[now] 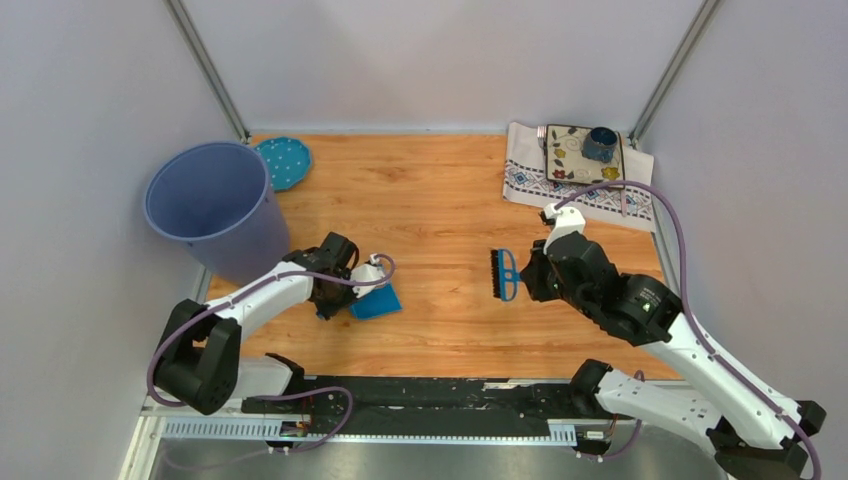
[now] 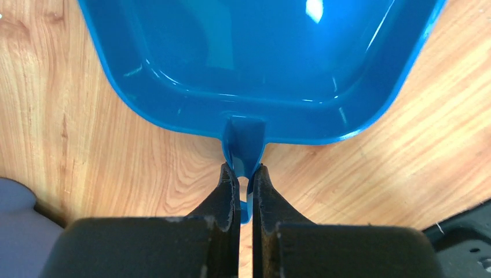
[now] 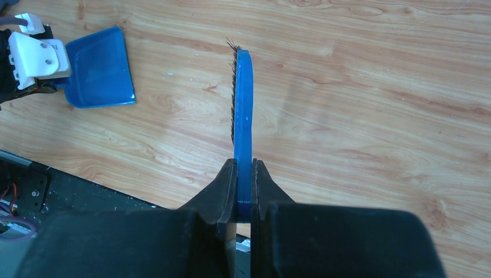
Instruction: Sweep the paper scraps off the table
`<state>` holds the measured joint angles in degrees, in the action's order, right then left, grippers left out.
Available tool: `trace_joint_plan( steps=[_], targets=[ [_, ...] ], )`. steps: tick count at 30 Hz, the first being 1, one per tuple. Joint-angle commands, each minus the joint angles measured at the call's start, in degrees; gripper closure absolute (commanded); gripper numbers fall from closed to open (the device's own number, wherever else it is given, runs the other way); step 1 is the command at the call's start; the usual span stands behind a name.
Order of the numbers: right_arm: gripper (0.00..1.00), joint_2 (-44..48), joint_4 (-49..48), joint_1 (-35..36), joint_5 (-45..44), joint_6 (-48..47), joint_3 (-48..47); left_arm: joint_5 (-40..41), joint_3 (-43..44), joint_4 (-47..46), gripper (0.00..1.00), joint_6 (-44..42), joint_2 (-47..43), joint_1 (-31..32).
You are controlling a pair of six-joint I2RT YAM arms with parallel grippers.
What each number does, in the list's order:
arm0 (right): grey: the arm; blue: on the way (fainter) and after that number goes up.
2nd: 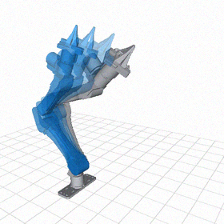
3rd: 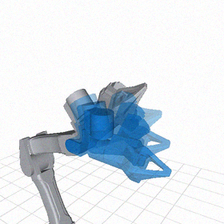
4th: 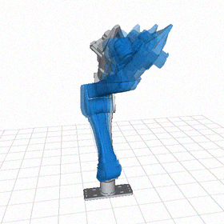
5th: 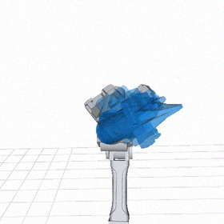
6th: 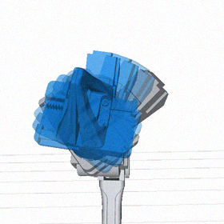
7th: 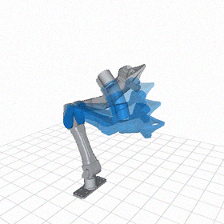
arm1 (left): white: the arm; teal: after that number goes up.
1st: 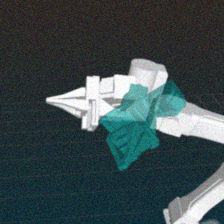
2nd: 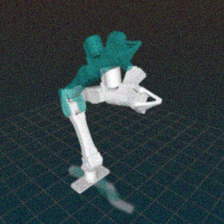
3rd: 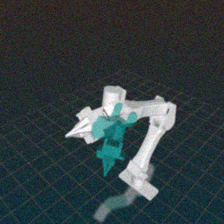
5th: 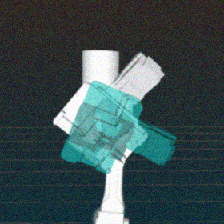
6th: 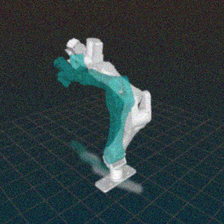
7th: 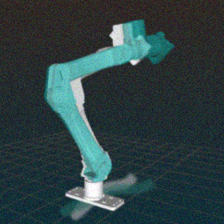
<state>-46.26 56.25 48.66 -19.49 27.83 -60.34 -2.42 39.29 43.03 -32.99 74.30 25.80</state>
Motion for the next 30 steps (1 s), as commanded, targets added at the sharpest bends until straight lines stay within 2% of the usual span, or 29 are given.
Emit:
trace_joint_plan(
  steps=[1, 5, 6, 9, 12, 14, 15, 18, 22, 23, 25, 26, 30],
  targets=[
    [1.00, -0.5, -2.5, -0.1, 0.8, 0.4, -0.4, 2.2, -3.0, -8.0, 1.00, 0.9, -0.5, 0.3],
    [1.00, -2.1, -3.2, -0.1, 1.2, -0.4, -1.3, 2.2, -3.6, -8.3, 0.89, 0.4, 0.3, 0.3],
    [1.00, -2.6, -3.2, -0.1, 1.3, -0.9, -1.5, 2.0, -3.5, -8.0, 0.78, 0.1, 0.1, 0.3],
    [1.00, -5.9, -4.5, 0.0, 1.3, -2.2, -3.5, -0.9, -2.1, -5.9, 0.54, 0.0, -1.8, 0.3],
    [1.00, -11.5, -6.6, 1.3, 1.8, -4.4, -6.4, -2.9, 1.7, -3.0, 0.49, 1.0, -4.9, 0.2],
    [1.00, -14.9, -9.1, 5.2, 0.3, -6.8, -7.9, -3.2, 4.9, -1.5, 0.42, 1.6, -7.0, 0.2],
    [1.00, -18.1, -10.0, 6.8, -2.7, -7.8, -8.7, -3.3, 5.7, -0.2, 0.35, 2.2, -9.4, 0.2],
    [1.00, -23.3, -13.7, 13.3, -10.6, -12.6, -11.8, -3.2, 8.9, 2.4, 0.25, 3.7, -14.5, 0.0],
    [1.00, -31.2, -20.5, 18.6, -18.6, -17.9, -13.8, -2.6, 13.3, 4.4, 0.22, 7.8, -20.3, -3.3],
    [1.00, -32.3, -25.0, 19.4, -19.5, -19.2, -13.2, -2.9, 13.4, 4.4, 0.22, 8.6, -21.6, -6.1],
    [1.00, -35.4, -30.1, 22.9, -20.2, -23.9, -12.5, -3.0, 12.5, 3.3, 0.21, 10.4, -25.8, -10.5],
    [1.00, -36.4, -35.3, 24.2, -20.0, -25.4, -11.7, -2.9, 11.8, 2.9, 0.21, 10.8, -27.2, -11.6],
    [1.00, -44.7, -43.4, 29.8, -25.4, -36.7, -12.3, 0.3, 7.7, 0.5, 0.18, 11.9, -33.4, -14.6]
  ],
)
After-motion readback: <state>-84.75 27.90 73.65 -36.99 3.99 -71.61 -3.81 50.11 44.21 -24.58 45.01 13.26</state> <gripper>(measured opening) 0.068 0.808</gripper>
